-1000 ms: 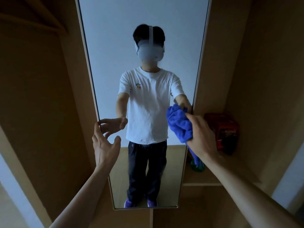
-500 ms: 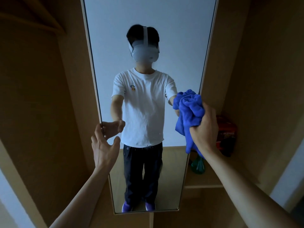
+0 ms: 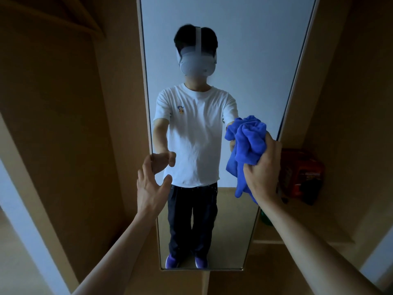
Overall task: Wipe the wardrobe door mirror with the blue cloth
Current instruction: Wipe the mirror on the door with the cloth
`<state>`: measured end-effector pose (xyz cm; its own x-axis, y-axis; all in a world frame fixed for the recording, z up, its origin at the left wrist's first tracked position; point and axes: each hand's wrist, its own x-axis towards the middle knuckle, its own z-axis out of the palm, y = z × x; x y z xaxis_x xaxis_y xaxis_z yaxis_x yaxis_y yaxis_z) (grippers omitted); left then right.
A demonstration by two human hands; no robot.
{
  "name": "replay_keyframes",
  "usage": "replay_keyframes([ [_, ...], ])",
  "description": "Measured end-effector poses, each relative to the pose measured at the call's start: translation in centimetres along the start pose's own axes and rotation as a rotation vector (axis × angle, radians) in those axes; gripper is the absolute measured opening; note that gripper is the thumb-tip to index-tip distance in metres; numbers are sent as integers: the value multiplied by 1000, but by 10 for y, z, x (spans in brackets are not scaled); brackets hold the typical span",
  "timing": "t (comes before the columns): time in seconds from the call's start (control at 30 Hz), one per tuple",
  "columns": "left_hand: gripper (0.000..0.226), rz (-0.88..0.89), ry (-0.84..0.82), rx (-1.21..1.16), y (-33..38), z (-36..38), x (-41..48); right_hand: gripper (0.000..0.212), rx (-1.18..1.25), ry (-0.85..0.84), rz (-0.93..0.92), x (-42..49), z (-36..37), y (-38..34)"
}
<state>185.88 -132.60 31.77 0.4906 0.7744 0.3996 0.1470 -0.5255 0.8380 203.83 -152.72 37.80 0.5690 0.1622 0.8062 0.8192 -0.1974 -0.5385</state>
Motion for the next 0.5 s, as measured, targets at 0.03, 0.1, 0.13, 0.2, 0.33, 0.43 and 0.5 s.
replay_keyframes([
  [0.03, 78, 4, -1, -2, -2, 0, 1, 12, 30, -35, -2, 2, 4, -6],
  [0.1, 78, 9, -11, -7, -4, -2, 2, 21, 61, -41, 32, 2, 16, -21],
  [0.13, 78, 12, -20, -10, -5, -3, 3, 32, 63, -33, 31, 0, 23, -28],
  [0.2, 77, 11, -46, -17, -6, -6, 4, 45, 58, -40, 21, -9, 35, -40],
  [0.33, 66, 23, -74, -75, -5, -10, 6, 50, 17, -92, -7, -14, 56, -63],
  [0.43, 56, 15, -95, -132, -6, -12, 7, 48, -28, -73, -78, -24, 74, -79],
  [0.5, 50, -38, -110, -143, -9, -13, 10, 49, -72, -56, -111, -30, 87, -87],
])
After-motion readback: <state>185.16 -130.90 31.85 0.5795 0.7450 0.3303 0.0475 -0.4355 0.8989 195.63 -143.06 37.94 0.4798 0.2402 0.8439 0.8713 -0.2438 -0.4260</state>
